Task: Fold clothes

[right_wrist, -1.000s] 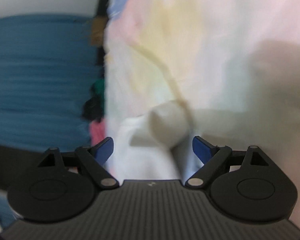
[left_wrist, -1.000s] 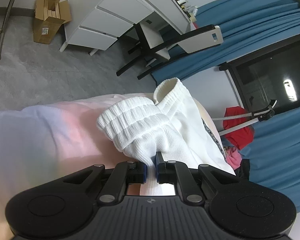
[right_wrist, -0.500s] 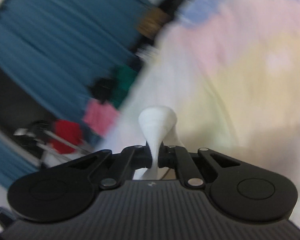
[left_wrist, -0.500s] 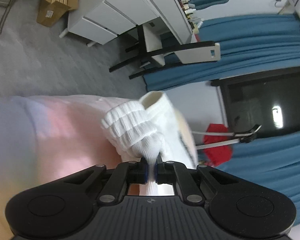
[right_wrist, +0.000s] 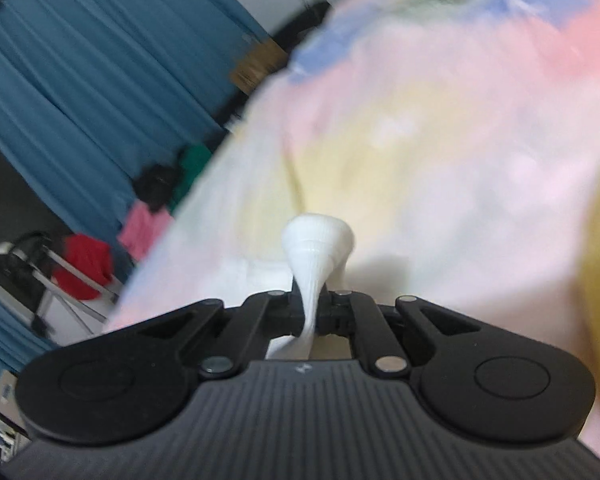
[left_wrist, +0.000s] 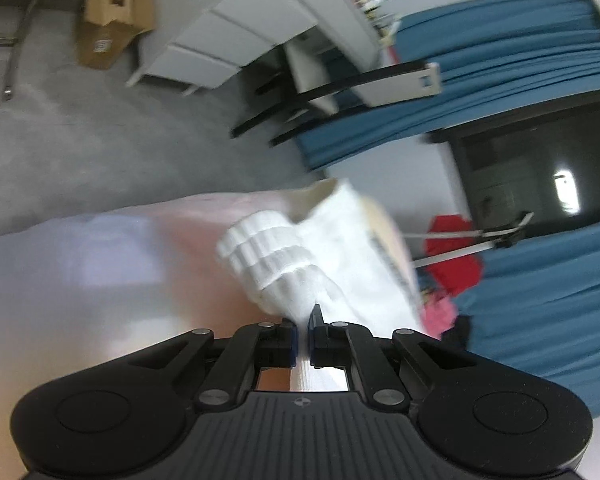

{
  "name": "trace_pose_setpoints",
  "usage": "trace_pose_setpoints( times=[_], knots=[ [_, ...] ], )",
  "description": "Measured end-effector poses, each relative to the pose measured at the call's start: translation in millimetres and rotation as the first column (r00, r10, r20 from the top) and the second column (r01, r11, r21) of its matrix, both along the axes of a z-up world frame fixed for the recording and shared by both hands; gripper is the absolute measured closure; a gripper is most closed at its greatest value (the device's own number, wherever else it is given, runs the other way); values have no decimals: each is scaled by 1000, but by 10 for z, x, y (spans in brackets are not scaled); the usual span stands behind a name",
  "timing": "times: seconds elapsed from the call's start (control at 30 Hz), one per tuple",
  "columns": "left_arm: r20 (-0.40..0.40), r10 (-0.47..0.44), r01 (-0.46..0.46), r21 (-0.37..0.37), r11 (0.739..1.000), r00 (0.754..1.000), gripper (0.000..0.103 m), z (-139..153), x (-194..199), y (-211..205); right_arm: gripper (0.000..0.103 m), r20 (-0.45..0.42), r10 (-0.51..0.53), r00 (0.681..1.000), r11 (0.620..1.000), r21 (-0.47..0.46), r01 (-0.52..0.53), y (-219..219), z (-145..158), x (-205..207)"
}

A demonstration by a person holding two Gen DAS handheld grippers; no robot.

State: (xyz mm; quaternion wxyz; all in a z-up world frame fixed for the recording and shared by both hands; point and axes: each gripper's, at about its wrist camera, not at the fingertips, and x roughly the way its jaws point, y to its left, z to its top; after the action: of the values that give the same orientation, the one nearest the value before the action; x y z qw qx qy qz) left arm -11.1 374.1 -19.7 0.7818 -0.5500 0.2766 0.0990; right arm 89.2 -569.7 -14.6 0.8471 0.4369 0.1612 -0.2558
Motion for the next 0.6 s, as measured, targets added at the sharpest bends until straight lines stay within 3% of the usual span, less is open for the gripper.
trace_pose_setpoints(
  times=[0.1,0.23,0.33,0.4,0.43,0.47,0.5,0.53,0.6],
  knots=[
    [-49,-8,9,10,1000,999,98,-184,-15,69,97,-54,9,998,999,52,-6,-18,-222,-58],
    [-84,-47,56,106,993,995,96,-224,31,37,93,-99,34,995,998,63,-28,11,-249,-56],
    [-95,-93,111,204,973,991,91,-107,23,-108,89,-116,48,992,997,68,-40,-2,-149,-14],
    [-99,-137,162,313,936,986,80,45,13,-238,74,-134,56,989,998,41,-51,9,-93,-32],
    [-94,-160,184,367,912,983,75,121,-12,-310,59,-147,63,987,998,4,-63,53,-39,-49],
    [-97,-169,193,408,892,981,61,196,-41,-374,39,-153,72,986,996,-42,-79,101,50,-55],
    [-100,-176,203,448,871,979,48,271,-71,-438,32,-154,78,985,993,-78,-91,165,104,-135],
    [-104,-177,205,486,849,979,43,350,-101,-506,28,-155,87,984,989,-107,-104,220,164,-210],
    [-120,-172,209,593,778,978,23,531,-159,-664,28,-154,117,981,976,-163,-142,335,318,-287]
  ],
)
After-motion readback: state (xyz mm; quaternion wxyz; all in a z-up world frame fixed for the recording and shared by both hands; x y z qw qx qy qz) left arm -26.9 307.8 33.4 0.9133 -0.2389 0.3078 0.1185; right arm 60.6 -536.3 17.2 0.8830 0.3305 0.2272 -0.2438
